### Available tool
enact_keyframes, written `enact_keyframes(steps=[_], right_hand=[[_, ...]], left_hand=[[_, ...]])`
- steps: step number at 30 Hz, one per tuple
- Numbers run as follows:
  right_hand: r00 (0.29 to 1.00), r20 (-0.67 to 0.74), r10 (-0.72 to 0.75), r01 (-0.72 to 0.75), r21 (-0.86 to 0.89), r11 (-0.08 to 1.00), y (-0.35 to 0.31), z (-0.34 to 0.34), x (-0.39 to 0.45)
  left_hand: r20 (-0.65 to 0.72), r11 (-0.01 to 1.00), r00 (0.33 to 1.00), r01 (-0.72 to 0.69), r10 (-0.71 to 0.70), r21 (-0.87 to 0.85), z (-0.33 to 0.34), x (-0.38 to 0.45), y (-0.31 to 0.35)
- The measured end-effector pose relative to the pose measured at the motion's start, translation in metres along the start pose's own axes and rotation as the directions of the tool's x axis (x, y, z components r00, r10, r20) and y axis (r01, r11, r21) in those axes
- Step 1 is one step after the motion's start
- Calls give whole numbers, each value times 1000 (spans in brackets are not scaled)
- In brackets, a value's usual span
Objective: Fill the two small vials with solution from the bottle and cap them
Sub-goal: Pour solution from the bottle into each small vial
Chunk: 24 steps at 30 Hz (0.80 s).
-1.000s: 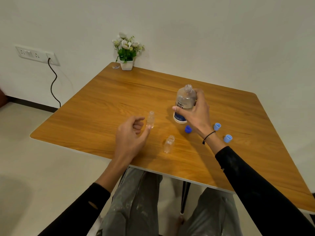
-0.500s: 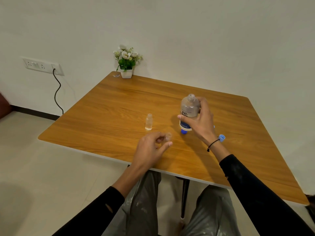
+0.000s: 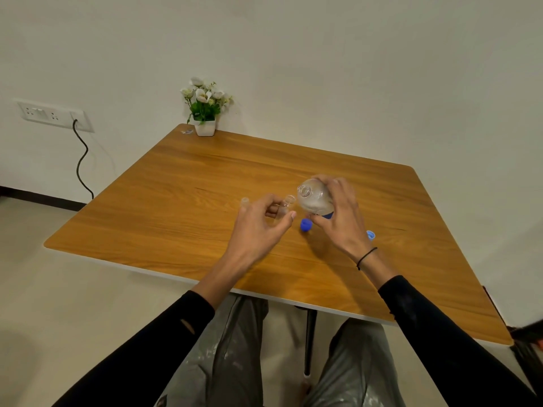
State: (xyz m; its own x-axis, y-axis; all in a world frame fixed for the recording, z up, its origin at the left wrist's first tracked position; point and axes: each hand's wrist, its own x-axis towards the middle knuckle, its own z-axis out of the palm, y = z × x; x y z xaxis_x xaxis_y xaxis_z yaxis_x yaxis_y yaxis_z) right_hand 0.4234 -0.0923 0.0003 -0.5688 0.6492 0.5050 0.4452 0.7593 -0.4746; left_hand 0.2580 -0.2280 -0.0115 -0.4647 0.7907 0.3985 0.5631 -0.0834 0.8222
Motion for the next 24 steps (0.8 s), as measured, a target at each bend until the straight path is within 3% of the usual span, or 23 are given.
enact_keyframes(steps=[13, 24], right_hand=[[990, -27, -138, 119, -361, 925, -6, -15, 5], [986, -16, -165, 143, -426, 894, -8, -18, 6]], left_hand=[[6, 999, 1000, -30, 30, 25, -3, -1, 5], [7, 1000, 1000, -29, 29, 10, -3, -2, 3]])
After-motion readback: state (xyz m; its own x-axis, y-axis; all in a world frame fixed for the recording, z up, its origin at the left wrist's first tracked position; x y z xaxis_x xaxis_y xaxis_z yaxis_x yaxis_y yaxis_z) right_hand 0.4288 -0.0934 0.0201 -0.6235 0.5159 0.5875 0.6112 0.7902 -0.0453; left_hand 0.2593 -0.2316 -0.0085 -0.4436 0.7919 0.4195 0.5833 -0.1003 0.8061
